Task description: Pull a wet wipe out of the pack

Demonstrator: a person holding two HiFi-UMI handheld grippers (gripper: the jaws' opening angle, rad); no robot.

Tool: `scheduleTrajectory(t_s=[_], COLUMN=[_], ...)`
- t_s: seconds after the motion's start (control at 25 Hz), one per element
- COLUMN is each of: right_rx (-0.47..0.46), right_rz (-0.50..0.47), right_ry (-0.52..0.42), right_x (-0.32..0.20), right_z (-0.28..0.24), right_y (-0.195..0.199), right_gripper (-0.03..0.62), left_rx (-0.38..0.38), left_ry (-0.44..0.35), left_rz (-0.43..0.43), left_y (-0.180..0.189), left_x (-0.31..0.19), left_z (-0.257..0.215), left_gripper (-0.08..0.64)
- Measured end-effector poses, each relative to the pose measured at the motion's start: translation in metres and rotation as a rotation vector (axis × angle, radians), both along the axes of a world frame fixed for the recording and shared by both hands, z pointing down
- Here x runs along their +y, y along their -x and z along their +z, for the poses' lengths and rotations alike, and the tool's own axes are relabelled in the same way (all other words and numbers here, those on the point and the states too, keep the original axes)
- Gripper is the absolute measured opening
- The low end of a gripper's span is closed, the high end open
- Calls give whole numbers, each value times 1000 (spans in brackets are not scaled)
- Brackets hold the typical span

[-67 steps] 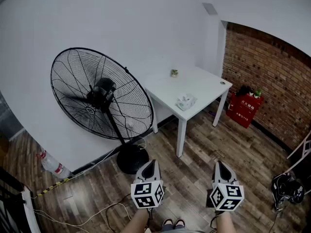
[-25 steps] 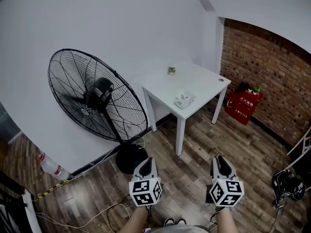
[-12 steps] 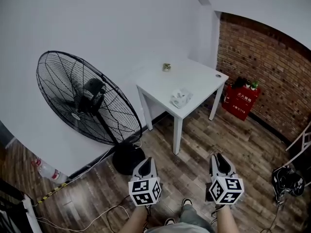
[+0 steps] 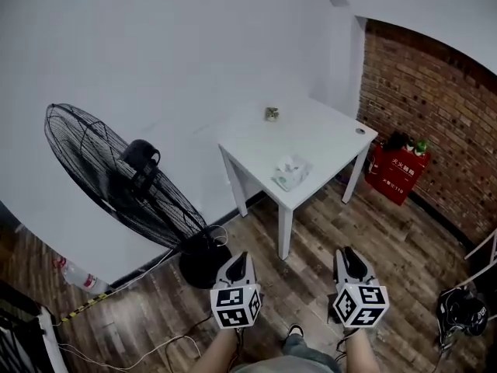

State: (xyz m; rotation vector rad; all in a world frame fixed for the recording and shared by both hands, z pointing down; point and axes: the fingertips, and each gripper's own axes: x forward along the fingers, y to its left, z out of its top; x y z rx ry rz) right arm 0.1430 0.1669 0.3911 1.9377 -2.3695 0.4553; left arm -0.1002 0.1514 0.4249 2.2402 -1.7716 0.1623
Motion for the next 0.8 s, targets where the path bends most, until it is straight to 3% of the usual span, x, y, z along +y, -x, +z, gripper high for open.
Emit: scheduleTrajectory(t_s=[0.4,0.8], right_rx=[14,-38], right_rz=[-66,-81], right_ry=[-8,29], right_x=[-104,-164], right_z=[-11,7], right_y=[-47,-68], right_gripper=[87,87], left_rx=[6,-37], left_ry=[-4,48], left_rz=[-74,-80], left_y=[-32,-51], left_x=[-93,-134], left_z=[-7,9], left_gripper=[5,5])
